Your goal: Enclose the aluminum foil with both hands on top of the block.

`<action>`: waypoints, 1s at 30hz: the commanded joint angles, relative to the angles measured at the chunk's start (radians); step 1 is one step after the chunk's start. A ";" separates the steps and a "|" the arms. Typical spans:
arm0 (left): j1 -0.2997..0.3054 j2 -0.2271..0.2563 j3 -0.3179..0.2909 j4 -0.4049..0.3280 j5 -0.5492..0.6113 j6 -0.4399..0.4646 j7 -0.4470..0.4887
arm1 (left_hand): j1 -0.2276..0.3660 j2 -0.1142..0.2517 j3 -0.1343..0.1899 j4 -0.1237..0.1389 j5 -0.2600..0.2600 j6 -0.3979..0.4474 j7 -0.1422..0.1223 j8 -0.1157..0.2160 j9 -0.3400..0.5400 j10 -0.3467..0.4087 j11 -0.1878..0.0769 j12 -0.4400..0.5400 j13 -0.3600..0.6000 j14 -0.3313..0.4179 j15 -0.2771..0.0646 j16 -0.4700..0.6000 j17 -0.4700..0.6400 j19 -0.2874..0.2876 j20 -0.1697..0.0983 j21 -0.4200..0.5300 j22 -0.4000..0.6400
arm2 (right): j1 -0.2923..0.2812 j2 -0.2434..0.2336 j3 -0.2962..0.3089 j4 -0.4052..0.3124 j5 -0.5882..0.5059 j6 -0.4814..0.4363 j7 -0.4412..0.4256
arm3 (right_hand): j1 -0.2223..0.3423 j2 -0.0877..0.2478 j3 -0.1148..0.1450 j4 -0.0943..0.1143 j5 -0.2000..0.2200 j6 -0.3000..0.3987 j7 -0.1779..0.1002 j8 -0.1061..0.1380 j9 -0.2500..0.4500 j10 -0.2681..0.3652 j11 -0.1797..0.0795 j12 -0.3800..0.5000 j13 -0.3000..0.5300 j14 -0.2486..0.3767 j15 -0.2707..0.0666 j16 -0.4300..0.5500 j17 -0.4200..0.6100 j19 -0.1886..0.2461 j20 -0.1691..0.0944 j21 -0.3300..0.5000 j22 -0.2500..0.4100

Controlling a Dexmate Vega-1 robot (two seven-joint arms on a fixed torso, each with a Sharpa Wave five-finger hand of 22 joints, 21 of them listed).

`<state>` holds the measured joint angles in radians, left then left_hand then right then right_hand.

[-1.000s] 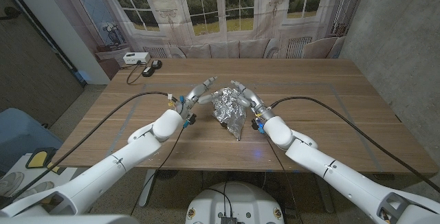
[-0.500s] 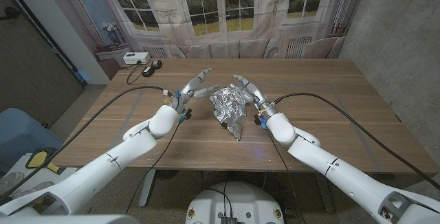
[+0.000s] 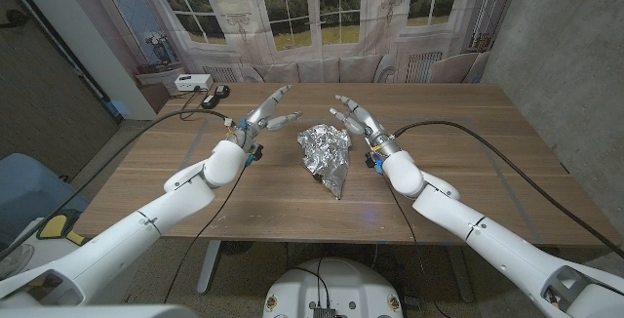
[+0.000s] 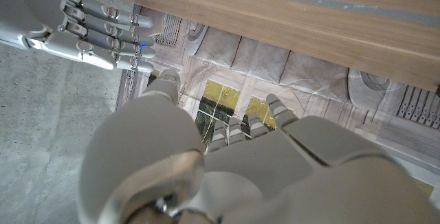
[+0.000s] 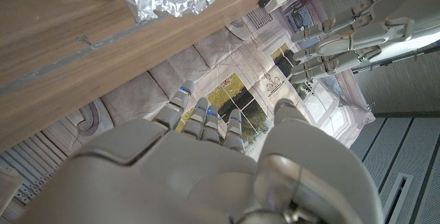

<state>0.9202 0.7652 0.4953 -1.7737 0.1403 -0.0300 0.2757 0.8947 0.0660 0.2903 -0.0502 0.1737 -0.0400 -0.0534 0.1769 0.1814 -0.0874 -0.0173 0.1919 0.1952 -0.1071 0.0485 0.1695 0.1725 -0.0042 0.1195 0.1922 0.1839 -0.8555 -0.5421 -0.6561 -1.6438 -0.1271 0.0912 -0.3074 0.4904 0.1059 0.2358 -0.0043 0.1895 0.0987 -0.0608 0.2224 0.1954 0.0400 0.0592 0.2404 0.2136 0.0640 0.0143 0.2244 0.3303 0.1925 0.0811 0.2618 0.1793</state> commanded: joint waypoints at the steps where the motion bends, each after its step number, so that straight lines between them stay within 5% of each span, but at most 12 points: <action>1: 0.020 0.021 -0.050 -0.022 0.019 -0.014 0.048 | -0.024 -0.002 -0.012 0.005 -0.002 -0.006 -0.004 0.004 0.001 -0.008 0.000 0.001 0.002 -0.011 -0.003 0.004 0.001 -0.016 0.008 -0.002 0.004 | 0.005 -0.009 0.033 -0.026 -0.023 -0.005 -0.035 | -0.010 -0.003 -0.005 0.000 0.000 0.012 0.001 0.008 0.000 0.011 0.006 0.007 0.002 0.004 0.006 -0.002 0.001 0.007 0.006 -0.007 0.001; 30: 0.103 0.097 -0.206 0.025 -0.026 -0.161 0.093 | -0.079 -0.008 -0.037 0.019 0.001 0.000 -0.001 0.009 0.001 -0.007 0.013 0.009 0.001 -0.021 0.003 0.007 0.001 -0.027 0.019 0.003 0.005 | -0.007 -0.022 0.058 -0.236 -0.194 -0.280 -0.142 | -0.022 -0.013 -0.010 -0.011 0.008 0.052 0.006 0.010 -0.001 0.055 0.005 0.012 -0.002 0.037 -0.005 0.002 -0.020 0.036 0.008 -0.008 0.000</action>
<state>0.9914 0.8410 0.3399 -1.7752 0.1437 -0.1394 0.3644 0.8245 0.0603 0.2613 -0.0316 0.1737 -0.0398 -0.0533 0.1813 0.1816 -0.0942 -0.0105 0.1968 0.1954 -0.1181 0.0556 0.1695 0.1725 -0.0255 0.1338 0.1923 0.1838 -0.8501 -0.5654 -0.5984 -1.8117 -0.2661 -0.1019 -0.4091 0.4696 0.0900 0.2247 -0.0072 0.1895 0.1398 -0.0554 0.2301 0.1904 0.0811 0.0643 0.2481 0.2090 0.0912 0.0086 0.2244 0.3107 0.2194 0.0900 0.2550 0.1768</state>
